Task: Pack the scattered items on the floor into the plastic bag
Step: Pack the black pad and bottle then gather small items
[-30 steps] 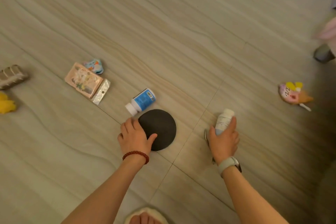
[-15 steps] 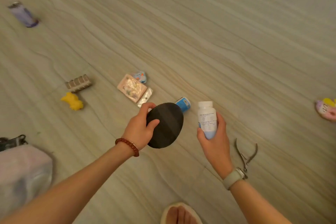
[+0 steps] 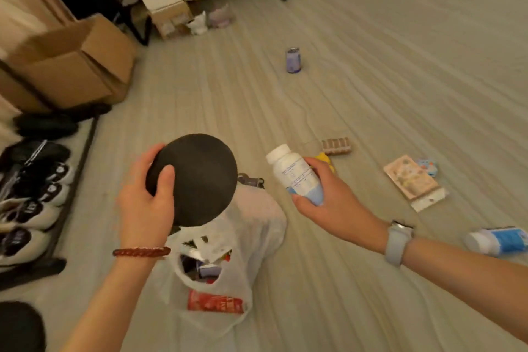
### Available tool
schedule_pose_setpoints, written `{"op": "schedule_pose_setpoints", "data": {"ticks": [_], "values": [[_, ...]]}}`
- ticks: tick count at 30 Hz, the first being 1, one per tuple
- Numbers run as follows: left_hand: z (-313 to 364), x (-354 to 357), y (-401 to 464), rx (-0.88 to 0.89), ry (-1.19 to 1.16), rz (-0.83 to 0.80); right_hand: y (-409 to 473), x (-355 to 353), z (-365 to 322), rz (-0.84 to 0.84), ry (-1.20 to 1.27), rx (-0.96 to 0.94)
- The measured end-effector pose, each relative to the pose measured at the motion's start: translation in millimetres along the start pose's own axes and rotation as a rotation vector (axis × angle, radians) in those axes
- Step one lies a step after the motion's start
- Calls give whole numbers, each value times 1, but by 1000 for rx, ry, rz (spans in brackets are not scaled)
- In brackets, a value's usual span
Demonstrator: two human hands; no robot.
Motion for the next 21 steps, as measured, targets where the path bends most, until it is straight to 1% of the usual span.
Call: {"op": "schedule_pose_setpoints", "data": {"ticks": [2,3,6,8,9,10,13,15,17,21], "values": [[-33,-36,-4,-121,21,158,16,22,-32,-82,-62,-126],[-47,-47,-7,-180,49,197,22,36,-47,-160,-146,-181],[-83,-57,-17,-303,112,185,26,89,-70,-518,-519,-322],[-99,-59,-24,-333,94,166,18,123,-71,-695,-588,-318],[-105,-62,-27,-340,81,177,11,137,-69,-733,-563,-308],[-111,-67,-31,-349,70,203,4,149,-68,-735,-529,-311],[-127,-82,-44,-392,20,292,-16,171,-66,-665,-412,-359],[-138,-83,-58,-427,-11,300,-28,183,-61,-700,-341,-340],[-147,-80,-72,-470,-35,293,-36,196,-53,-766,-378,-324],[-163,-76,-87,-542,-101,303,-43,214,-39,-879,-559,-348]]}}
Point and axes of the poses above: each hand's wrist, its own y-axis towards the middle knuckle, its own x-axis out of the palm, z = x × y, the point moved 5 cm from there along y, towards the middle knuckle
